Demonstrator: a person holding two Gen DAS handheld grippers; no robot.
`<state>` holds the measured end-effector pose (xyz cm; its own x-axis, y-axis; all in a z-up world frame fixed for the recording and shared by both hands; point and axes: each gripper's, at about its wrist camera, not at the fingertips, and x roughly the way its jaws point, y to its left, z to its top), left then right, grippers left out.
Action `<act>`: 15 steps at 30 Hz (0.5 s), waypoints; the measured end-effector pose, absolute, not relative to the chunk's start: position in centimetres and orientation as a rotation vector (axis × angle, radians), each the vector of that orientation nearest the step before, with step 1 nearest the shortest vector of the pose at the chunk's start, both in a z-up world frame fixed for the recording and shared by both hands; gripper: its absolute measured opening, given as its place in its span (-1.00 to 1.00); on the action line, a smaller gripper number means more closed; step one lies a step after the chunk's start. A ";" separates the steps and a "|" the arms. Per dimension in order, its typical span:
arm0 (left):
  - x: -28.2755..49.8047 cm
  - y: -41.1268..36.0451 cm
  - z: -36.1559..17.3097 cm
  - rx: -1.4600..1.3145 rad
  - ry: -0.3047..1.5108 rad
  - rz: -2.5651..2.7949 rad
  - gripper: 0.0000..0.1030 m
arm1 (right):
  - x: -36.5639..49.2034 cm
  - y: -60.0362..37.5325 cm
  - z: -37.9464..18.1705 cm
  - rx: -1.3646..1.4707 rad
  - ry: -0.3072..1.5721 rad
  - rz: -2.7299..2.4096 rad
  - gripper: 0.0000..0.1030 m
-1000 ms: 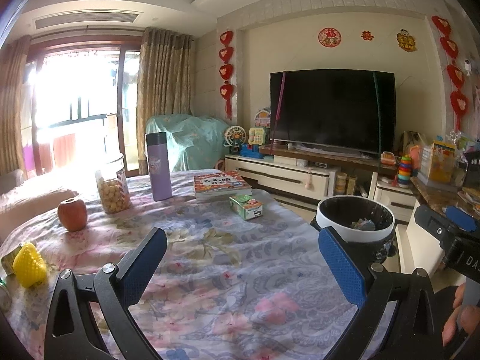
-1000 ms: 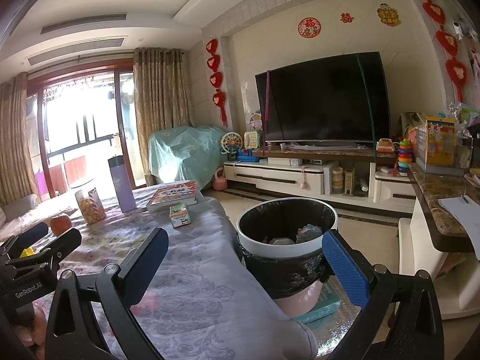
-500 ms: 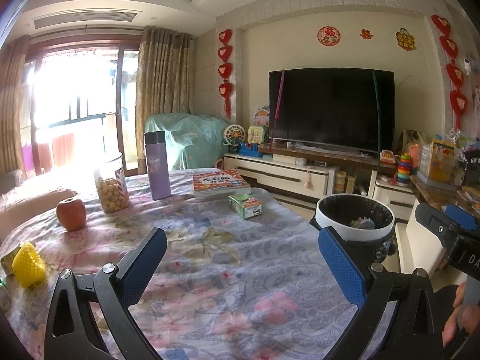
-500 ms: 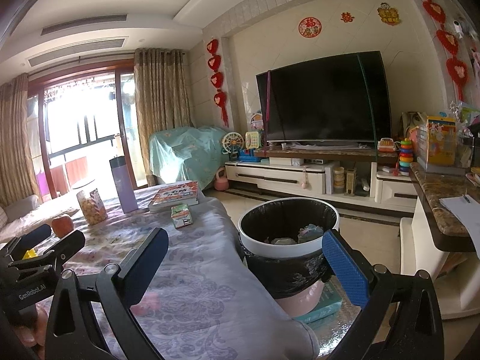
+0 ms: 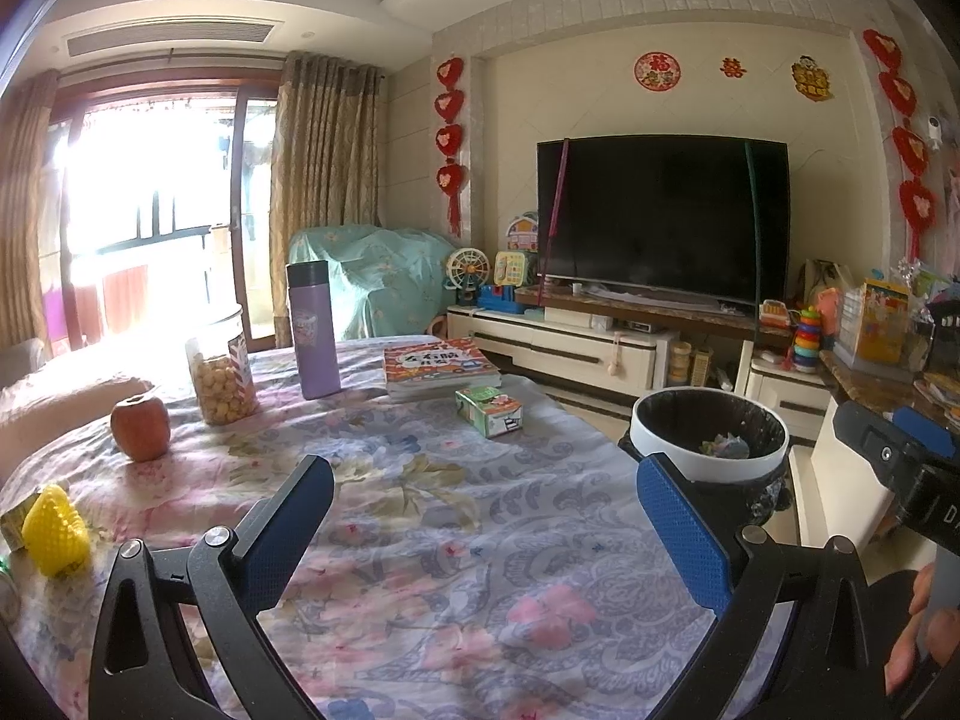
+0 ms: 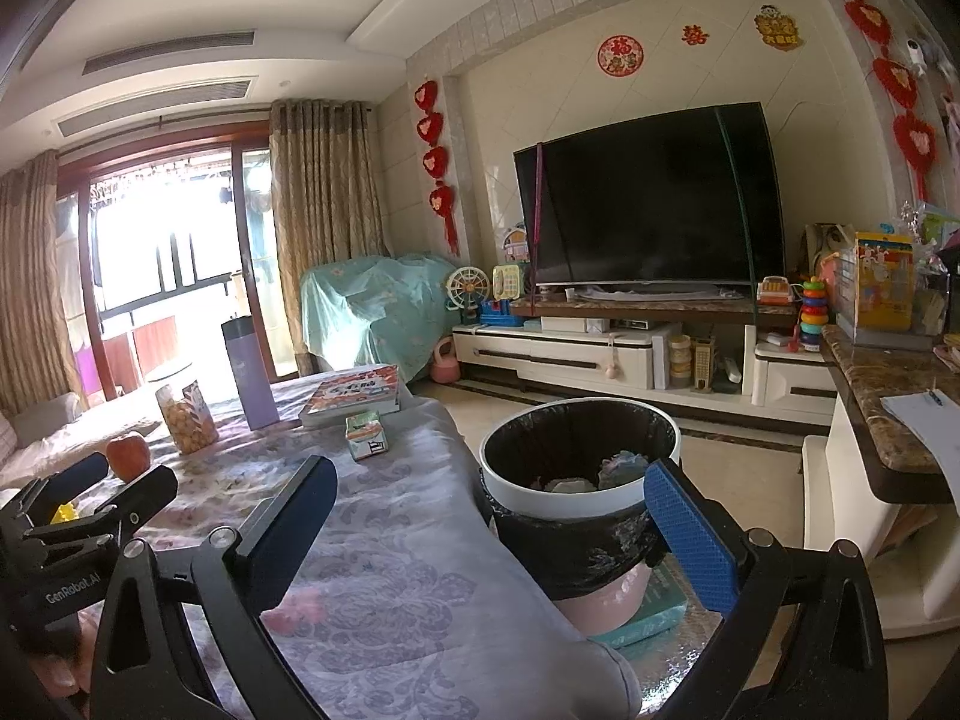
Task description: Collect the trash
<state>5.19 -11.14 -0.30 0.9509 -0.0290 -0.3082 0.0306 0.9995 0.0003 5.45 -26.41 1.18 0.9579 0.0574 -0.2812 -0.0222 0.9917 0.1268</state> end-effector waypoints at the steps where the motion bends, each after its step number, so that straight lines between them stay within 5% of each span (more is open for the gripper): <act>1: 5.2 -11.1 -0.3 0.005 0.314 -0.031 0.99 | 5.5 -26.3 1.2 0.123 0.289 0.041 1.00; 15: 5.3 -11.1 -0.3 0.006 0.314 -0.032 0.99 | 5.5 -26.1 1.3 0.126 0.287 0.045 1.00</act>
<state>5.33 -11.08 -0.34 0.9507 -0.0308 -0.3085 0.0328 0.9995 0.0012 5.53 -26.06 1.34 0.9582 0.0619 -0.2793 -0.0260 0.9911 0.1307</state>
